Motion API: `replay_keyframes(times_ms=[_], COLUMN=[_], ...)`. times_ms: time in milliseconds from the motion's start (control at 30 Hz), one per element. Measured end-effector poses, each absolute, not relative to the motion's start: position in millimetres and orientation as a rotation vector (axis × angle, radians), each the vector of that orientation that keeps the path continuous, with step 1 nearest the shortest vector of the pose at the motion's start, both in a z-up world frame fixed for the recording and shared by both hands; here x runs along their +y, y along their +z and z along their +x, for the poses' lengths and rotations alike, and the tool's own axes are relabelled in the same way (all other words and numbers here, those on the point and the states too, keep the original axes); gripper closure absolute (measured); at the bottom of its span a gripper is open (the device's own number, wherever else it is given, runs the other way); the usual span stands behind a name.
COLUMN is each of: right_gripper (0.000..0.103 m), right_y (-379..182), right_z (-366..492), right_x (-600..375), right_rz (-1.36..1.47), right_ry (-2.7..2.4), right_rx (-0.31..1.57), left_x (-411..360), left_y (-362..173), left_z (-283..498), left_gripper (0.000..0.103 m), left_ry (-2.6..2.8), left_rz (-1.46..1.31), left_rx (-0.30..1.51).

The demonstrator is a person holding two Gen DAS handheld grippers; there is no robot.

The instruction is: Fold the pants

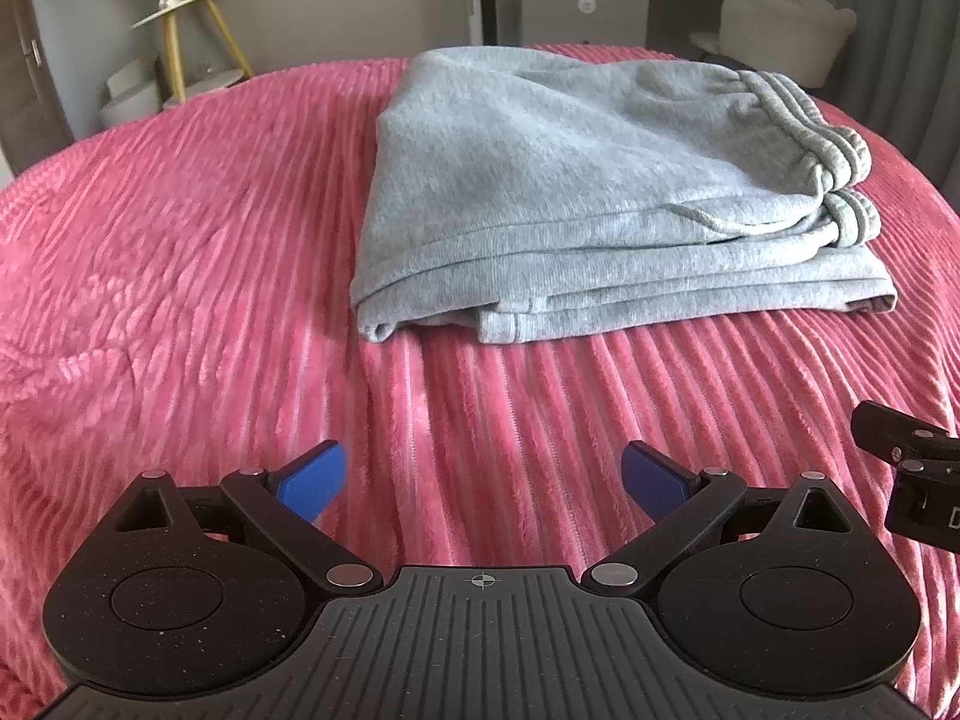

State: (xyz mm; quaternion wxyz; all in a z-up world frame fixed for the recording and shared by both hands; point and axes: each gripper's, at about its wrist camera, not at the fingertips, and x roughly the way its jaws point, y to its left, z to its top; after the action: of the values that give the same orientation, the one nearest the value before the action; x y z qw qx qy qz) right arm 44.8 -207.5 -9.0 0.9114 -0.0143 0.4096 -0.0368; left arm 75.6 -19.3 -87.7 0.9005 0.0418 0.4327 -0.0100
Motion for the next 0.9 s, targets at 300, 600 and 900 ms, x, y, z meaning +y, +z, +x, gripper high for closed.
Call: replay_keyframes(times_ms=[300,600,900], right_gripper=[0.006,0.006,0.006], right_y=[-7.1,-2.8,-1.2], right_z=[34.9,28.4,25.2], right_x=[-197.2,-194.0,-196.9], right_rz=[-0.101,-0.124,-0.107], right_ry=[-0.079,-0.087,-0.104], right_rx=[0.828,0.817,0.828], left_x=[-22.3,-21.4,-15.4], left_y=[-85.3,-82.9,-81.8], left_z=[71.2,69.5,72.0], left_gripper=[0.002,0.002,0.002], left_ry=[-0.029,-0.032,-0.023], left_rz=[0.113,0.115,0.088], left_rx=[0.873,0.862,0.862])
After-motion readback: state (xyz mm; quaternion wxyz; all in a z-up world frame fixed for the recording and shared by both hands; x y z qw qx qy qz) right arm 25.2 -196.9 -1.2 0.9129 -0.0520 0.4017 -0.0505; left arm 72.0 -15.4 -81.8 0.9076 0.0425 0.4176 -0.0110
